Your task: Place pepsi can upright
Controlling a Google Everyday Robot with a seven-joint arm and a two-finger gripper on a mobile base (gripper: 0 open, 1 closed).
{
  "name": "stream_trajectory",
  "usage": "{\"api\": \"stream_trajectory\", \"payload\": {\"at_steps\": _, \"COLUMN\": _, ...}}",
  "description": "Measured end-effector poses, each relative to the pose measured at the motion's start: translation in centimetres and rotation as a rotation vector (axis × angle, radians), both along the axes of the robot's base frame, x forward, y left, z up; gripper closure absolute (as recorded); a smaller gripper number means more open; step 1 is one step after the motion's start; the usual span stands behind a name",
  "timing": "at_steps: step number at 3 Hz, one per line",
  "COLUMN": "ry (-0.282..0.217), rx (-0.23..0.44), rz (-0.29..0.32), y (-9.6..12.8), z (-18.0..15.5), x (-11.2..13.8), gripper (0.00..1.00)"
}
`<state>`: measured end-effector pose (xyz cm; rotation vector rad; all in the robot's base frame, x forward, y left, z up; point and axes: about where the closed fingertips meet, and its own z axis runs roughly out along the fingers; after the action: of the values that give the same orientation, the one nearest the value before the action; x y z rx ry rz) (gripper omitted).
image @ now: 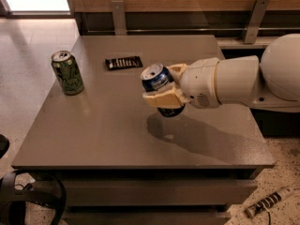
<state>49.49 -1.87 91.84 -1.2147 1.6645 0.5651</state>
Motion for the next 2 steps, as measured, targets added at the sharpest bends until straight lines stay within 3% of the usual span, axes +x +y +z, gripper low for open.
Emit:
{"api": "stream_trajectory", "payload": {"at_steps": 1, "ry": -0.1, "rx": 0.011, "rz": 0.086, "y": 0.4, "z": -1.6, "x": 0.8, "gripper": 1.0}}
{"api": "stream_trajectory", "payload": {"at_steps": 2, "ry": -0.115, "rx": 0.068, "rz": 0.121, "y": 0.1, "z": -2.9, "x": 1.7, "gripper": 1.0}}
